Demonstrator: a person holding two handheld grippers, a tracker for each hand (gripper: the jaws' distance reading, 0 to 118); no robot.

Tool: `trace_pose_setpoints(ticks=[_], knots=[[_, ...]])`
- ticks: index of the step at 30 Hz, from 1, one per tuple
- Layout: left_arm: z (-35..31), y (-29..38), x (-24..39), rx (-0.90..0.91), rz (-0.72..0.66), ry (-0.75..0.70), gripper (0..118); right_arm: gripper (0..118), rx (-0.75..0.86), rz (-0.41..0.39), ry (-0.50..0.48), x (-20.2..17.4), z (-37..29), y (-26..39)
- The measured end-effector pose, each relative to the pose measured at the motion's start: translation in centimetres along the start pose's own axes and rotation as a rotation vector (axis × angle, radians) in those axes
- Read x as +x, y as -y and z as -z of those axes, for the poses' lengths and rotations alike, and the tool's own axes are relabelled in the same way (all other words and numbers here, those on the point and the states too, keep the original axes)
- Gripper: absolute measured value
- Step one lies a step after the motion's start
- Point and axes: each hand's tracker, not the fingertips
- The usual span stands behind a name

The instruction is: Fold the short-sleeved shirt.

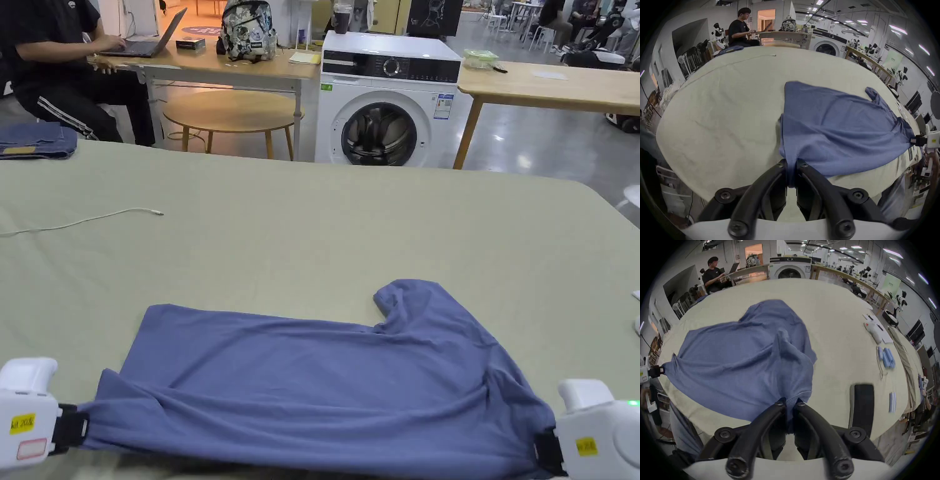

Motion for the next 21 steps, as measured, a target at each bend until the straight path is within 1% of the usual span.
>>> trace_pose_setpoints(ticks=[5, 9, 12, 15, 16, 17, 18, 19, 20, 21], knots=[[3.1, 2.8, -0.4, -0.085, -0.017, -0.015, 4, 6, -0.067, -0.038, 0.072, -0.5, 4.5, 2.8], [4.4, 3.1, 0.0, -0.101, -0.012, -0.037, 3, 6, -0.056, -0.067, 0.108, -2.2, 5.0, 3.3], [4.3, 2.7, 0.4, -0.114, 0.017, -0.050, 3, 8, -0.055, -0.084, 0.122, -2.4, 4.8, 3.0], [3.9, 2.2, 0.3, -0.120, 0.022, -0.047, 3, 10, -0.059, -0.067, 0.114, -2.0, 4.1, 2.5], [3.6, 2.0, 0.2, -0.116, 0.018, -0.042, 3, 14, -0.060, -0.061, 0.115, -2.0, 3.6, 2.2], [3.3, 1.7, 0.3, -0.110, 0.014, -0.035, 3, 23, -0.055, -0.053, 0.121, -2.0, 3.1, 1.9], [2.9, 1.3, 0.5, -0.099, 0.012, -0.034, 6, 44, -0.038, -0.046, 0.132, -1.6, 2.4, 1.5], [2.4, 0.9, 0.7, -0.078, 0.010, -0.042, 13, 63, -0.009, -0.033, 0.137, -1.6, 1.8, 1.0], [2.0, 0.4, 0.9, -0.051, 0.012, -0.060, 24, 73, 0.014, -0.030, 0.134, -1.7, 1.2, 0.5], [1.5, -0.3, 1.2, -0.014, 0.015, -0.064, 33, 74, 0.044, -0.031, 0.128, -1.9, 0.5, -0.2]])
